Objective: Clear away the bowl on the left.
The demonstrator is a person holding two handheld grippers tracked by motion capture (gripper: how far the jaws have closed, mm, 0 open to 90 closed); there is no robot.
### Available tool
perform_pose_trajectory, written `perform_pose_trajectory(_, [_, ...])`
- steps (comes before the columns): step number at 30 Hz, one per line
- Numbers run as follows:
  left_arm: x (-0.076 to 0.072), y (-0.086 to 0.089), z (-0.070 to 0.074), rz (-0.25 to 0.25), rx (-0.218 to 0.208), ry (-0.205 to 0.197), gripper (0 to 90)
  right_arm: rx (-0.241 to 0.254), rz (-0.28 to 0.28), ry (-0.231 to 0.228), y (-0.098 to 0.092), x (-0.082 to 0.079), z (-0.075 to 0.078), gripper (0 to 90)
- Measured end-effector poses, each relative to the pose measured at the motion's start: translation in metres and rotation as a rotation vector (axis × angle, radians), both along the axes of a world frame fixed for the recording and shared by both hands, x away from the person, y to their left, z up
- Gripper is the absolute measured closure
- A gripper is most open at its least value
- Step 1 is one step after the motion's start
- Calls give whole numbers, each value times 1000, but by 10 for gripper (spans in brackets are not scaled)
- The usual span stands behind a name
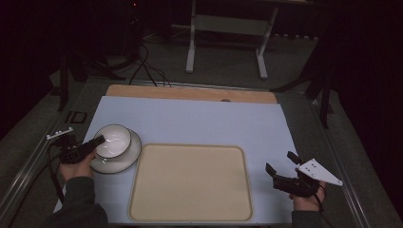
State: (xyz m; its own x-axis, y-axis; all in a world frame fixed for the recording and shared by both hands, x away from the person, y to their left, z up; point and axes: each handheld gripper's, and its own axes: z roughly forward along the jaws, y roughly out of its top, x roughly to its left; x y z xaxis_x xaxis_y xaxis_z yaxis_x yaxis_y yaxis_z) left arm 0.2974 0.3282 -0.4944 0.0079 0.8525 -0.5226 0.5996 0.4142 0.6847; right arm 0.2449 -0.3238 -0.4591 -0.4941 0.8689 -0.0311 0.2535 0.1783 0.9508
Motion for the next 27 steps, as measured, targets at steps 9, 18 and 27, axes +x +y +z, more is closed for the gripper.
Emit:
perform_pose_trajectory(9, [-1, -7, 7, -20, 27, -31, 764, 0, 1, 1, 0, 0, 0, 86])
perform_pose_trajectory(18, [-2, -18, 14, -58, 39, -65, 762, 1, -1, 1, 0, 0, 0, 86])
perform_pose_trajectory(27, [-2, -24, 18, -72, 38, -80, 762, 0, 0, 0, -1, 0, 0, 86])
